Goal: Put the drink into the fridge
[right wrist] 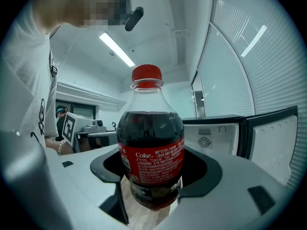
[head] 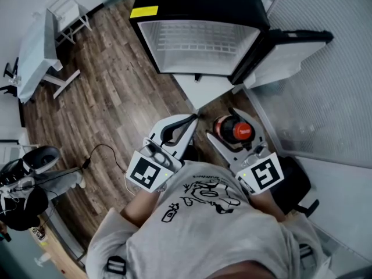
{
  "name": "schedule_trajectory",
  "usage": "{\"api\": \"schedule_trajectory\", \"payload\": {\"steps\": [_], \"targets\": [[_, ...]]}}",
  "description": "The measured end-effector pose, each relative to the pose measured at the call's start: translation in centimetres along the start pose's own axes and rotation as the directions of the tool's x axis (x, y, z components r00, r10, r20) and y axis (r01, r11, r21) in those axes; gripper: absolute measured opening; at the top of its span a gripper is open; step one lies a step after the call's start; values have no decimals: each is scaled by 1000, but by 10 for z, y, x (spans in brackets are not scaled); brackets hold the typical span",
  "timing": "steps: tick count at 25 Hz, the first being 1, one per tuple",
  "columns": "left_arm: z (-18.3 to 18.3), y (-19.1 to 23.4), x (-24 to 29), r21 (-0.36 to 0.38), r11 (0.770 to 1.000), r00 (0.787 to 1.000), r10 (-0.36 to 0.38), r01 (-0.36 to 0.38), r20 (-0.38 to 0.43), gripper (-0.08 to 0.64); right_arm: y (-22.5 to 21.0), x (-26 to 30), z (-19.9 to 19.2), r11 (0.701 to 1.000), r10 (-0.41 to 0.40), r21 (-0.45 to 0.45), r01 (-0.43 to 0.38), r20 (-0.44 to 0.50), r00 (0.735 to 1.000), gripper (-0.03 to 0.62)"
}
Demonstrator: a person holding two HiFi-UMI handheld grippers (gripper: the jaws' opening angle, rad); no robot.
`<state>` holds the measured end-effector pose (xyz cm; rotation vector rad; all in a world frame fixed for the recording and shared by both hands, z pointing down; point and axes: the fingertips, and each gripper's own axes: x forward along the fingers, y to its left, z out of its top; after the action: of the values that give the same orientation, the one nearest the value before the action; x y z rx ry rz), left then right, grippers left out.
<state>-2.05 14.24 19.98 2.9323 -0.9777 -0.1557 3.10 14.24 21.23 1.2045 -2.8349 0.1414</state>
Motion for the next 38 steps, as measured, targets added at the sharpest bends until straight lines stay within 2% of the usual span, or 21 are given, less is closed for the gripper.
{"api": "schedule_trajectory", "payload": {"steps": [11, 24, 30, 38], "targets": [[2, 69, 34, -8, 1000, 1000, -12, 12, 11, 2, -43, 64, 6, 1000, -19, -5, 19, -1, 1000, 325], [4, 130, 57, -22, 999, 999, -33, 33, 11, 2, -71, 122, 12, 999, -37, -2, 37, -7, 999, 325], [2, 144, 62, -26, 999, 999, -33, 33, 3, 2, -78, 134, 10, 999, -43, 8, 43, -10, 999, 325], [-11, 140, 66, -27, 999, 999, -39, 38, -32, 2, -84, 132, 3, 999, -46, 24, 46, -11, 999, 325]]}}
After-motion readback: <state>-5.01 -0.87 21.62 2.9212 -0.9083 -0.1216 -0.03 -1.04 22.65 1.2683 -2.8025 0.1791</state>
